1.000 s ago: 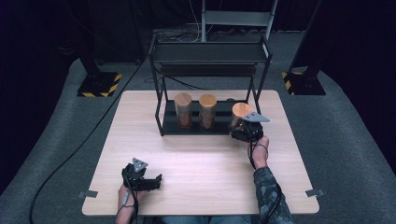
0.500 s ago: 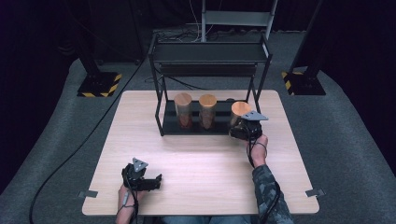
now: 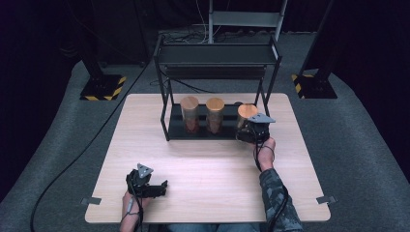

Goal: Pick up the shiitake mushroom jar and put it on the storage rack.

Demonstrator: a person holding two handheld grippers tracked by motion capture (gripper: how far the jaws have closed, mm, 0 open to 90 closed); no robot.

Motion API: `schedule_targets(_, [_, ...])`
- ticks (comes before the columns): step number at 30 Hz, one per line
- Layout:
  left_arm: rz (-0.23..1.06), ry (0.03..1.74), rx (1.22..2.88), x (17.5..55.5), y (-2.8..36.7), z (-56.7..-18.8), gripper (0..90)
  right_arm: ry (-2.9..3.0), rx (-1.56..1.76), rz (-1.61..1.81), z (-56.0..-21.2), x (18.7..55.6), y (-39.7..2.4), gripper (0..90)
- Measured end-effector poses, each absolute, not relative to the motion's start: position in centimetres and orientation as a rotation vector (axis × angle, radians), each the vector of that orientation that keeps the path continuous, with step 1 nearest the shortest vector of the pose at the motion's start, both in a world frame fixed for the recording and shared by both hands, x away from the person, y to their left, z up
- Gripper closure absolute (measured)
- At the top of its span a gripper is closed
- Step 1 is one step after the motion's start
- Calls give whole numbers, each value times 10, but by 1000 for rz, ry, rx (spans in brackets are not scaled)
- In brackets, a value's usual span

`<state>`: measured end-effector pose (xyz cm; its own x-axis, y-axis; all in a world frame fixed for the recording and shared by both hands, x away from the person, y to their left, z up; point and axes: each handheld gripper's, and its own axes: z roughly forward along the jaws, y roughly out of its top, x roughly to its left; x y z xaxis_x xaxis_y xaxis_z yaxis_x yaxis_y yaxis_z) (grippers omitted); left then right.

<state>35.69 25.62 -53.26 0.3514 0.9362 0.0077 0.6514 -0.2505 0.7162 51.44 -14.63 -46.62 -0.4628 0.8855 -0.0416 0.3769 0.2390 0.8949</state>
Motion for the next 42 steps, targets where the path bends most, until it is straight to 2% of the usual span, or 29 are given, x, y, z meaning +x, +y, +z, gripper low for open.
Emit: schedule_targets(42, [590, 1377, 1996, 357, 256, -533, 7, 1937, 1203, 1156, -476, 532, -146, 250])
